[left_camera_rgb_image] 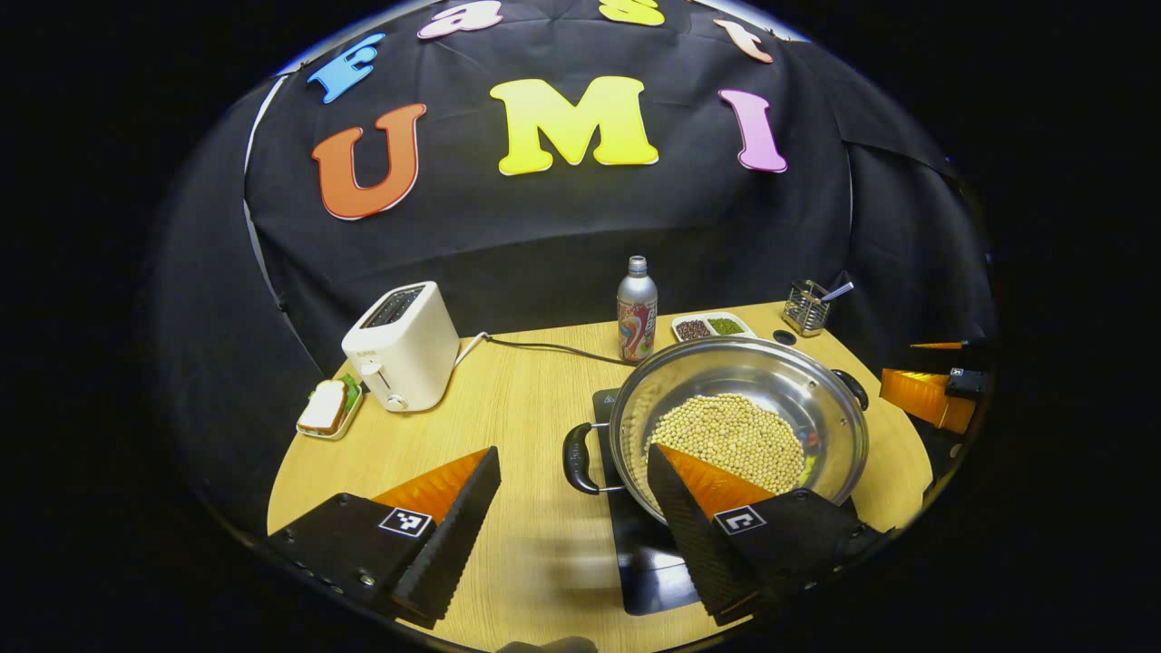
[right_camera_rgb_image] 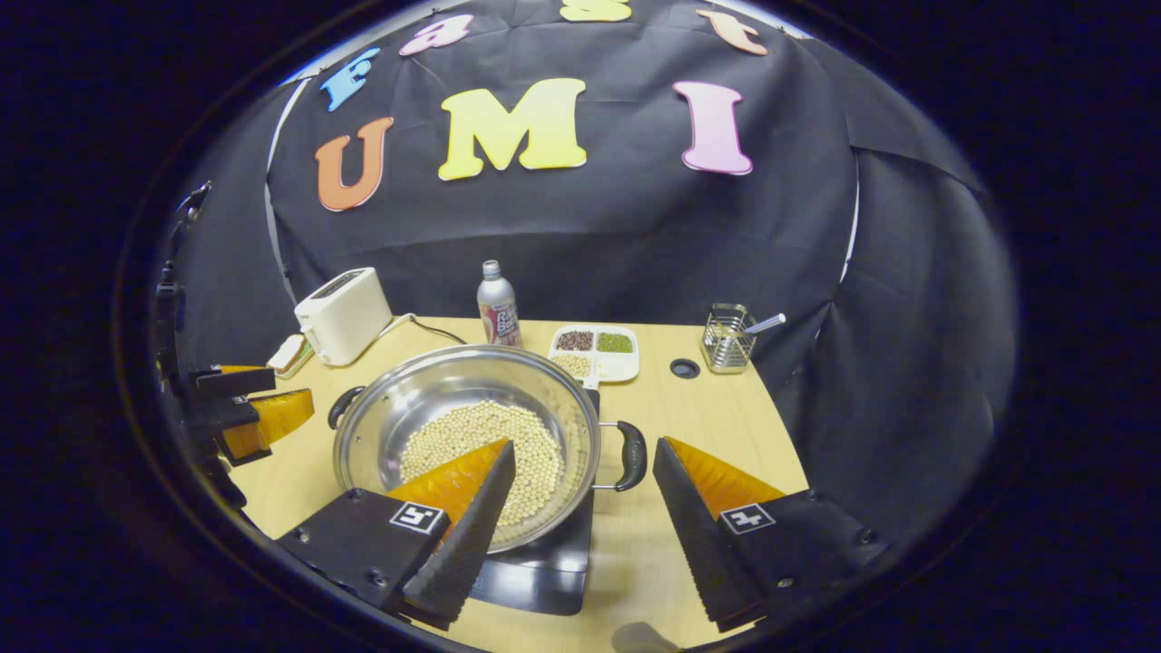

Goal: First push the handle of the pot to place it horizontally, then grasp the pot with both hands and set it on the induction cooktop.

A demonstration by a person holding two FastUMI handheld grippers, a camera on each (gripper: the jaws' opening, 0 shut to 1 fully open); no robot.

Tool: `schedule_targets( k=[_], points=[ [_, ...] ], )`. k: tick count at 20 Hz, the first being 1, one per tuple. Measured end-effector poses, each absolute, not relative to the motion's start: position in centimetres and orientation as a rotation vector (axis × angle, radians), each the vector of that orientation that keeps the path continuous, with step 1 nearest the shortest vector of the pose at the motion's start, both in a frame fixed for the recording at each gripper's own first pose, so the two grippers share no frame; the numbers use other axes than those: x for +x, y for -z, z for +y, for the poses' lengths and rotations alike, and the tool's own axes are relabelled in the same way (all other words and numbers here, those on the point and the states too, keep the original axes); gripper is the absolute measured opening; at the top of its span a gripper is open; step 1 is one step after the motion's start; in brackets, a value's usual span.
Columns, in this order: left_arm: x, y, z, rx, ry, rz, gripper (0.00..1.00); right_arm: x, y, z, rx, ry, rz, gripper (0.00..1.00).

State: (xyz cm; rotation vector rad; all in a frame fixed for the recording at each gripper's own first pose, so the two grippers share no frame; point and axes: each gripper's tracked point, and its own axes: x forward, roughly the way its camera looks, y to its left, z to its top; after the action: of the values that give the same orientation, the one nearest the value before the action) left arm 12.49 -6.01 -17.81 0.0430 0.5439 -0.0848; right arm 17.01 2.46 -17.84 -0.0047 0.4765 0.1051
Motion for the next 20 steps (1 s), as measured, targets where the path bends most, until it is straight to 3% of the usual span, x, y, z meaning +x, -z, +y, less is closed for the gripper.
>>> schedule_targets(
  k=[6, 12, 20],
  points=[
    [8.9, 11.9, -4.1, 0.058, 0.111, 0.438, 0.97, 12.7, 11.5, 4.7, -0.05, -0.108, 0.348, 0.95],
    [4.9, 3.1, -1.8, 0.055, 0.131, 0.25, 0.96, 7.1, 1.0, 7.4, -0.054, -0.108, 0.147, 0.96],
    [-1.7, -8.2, 4.6, 0.0, 0.079, 0.006, 0.96, -1.7, -10.4, 9.3, 0.009, -0.123, -0.08, 1.0]
  ],
)
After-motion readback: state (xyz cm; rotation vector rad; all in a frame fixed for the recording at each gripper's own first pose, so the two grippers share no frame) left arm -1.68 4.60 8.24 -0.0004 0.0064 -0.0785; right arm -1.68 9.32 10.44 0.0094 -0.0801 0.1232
